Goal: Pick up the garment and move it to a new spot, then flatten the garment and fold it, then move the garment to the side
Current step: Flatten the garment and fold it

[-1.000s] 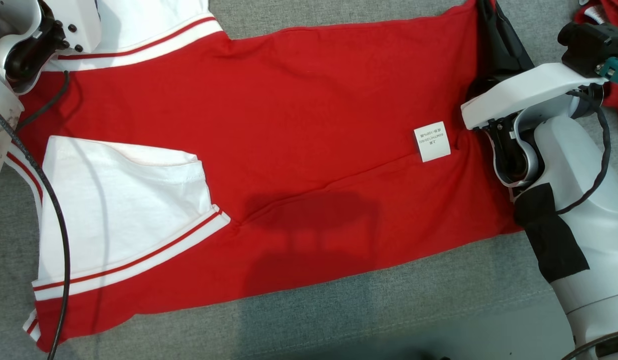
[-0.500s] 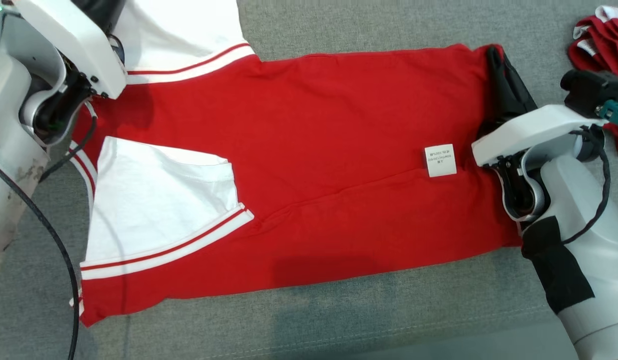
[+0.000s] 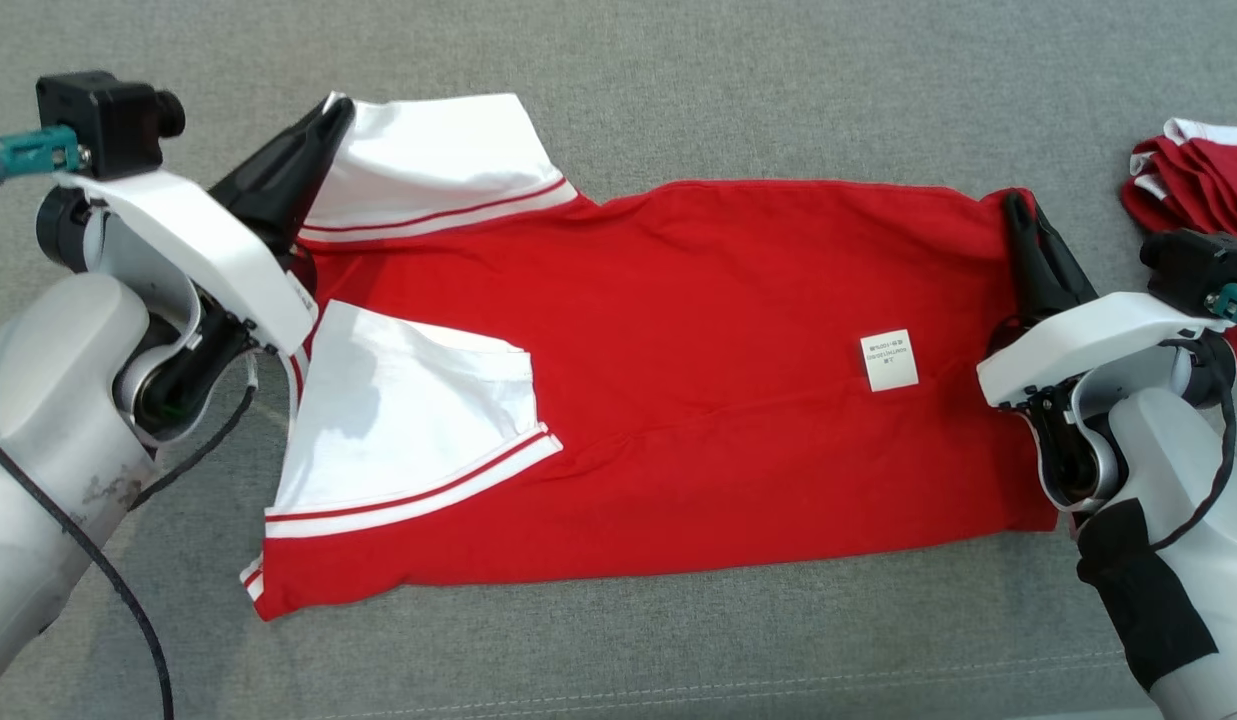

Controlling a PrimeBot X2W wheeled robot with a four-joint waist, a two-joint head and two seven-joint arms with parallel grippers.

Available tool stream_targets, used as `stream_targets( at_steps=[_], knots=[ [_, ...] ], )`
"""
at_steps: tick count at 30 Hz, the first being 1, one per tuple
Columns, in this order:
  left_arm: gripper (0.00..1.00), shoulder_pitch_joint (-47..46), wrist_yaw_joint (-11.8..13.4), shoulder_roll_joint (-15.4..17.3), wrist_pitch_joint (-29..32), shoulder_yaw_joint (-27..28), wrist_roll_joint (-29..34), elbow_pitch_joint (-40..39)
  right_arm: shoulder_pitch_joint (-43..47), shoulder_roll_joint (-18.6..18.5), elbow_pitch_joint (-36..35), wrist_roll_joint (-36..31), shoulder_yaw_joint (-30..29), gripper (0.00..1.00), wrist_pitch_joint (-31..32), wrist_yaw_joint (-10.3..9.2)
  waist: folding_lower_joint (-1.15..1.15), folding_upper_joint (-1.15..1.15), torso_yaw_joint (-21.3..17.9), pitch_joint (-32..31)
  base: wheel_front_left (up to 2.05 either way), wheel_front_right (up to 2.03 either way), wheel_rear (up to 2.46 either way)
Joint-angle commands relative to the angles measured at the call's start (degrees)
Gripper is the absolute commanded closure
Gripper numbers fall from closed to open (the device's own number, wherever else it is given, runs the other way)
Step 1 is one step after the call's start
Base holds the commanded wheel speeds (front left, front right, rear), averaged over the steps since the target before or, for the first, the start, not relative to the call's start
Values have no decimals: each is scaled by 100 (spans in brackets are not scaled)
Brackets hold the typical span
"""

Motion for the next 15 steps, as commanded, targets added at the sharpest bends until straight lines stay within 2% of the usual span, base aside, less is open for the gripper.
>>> stream_targets(
  at_steps=[1,8,15],
  knots=[
    [100,21,-39,295,-114,126,-103,-170,165,-33,-49,37,68,100,6,24,0,0,101,-205,0,0,0],
    [100,562,-39,456,-403,-265,-395,-590,414,-105,128,97,68,100,6,24,0,0,240,-612,0,0,0],
    [100,1193,-39,422,-617,-450,-537,-870,567,-217,366,198,115,100,6,24,0,0,376,-848,0,0,0]
  ],
)
